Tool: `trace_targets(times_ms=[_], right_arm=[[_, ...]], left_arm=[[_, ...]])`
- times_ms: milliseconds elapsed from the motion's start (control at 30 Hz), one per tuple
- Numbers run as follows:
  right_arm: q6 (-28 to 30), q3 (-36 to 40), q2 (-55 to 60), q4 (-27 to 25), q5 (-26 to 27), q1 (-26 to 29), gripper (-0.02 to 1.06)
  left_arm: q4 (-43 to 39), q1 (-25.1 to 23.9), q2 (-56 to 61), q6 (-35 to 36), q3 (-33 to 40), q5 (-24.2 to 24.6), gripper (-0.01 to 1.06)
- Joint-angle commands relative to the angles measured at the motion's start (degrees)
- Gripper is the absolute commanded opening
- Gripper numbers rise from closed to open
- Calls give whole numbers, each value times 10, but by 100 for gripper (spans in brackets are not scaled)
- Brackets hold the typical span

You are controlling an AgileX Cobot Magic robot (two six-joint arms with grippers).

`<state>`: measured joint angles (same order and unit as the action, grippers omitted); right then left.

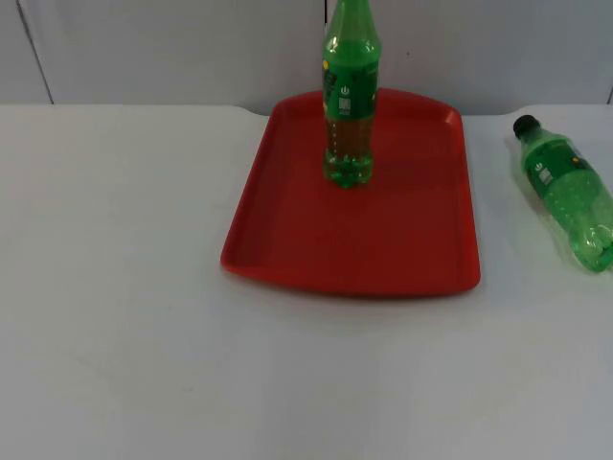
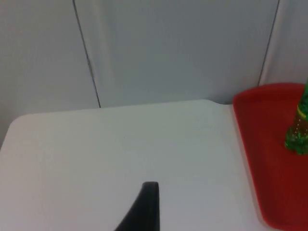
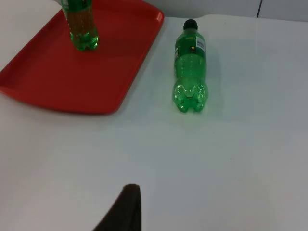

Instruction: Place the bottle upright on the tray.

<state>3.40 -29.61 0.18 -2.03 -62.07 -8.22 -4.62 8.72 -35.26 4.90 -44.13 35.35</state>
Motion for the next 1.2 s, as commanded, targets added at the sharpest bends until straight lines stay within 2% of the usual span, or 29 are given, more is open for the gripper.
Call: trace_targets(times_ms=[0,300,400,567,800,867,967,1067,1167], right_arm=[[1,0,-2,-3,3,3,105],[1,0,-2,-3,3,3,105],[1,0,-2,-3,3,3,105],[1,0,-2,-3,3,3,105],[1,0,-2,-3,3,3,105],[1,0,-2,-3,3,3,105],[0,0,-2,-3,3,3,105],[0,0,-2,-3,3,3,105],[0,0,-2,-3,3,3,105]], left_arm=[[14,-2,42,-2,17,16,90],[31,-2,199,-2,96,31,90],[31,-2,237,-2,97,53,90],[31,-2,316,-2,97,125,90],[31,-2,353,-2,97,180,90],[50,-2,353,-16,96,202,90],[86,-2,353,-49,96,205,90],[144,-2,353,-112,96,210,90],[159,-2,353,-142,96,237,90]])
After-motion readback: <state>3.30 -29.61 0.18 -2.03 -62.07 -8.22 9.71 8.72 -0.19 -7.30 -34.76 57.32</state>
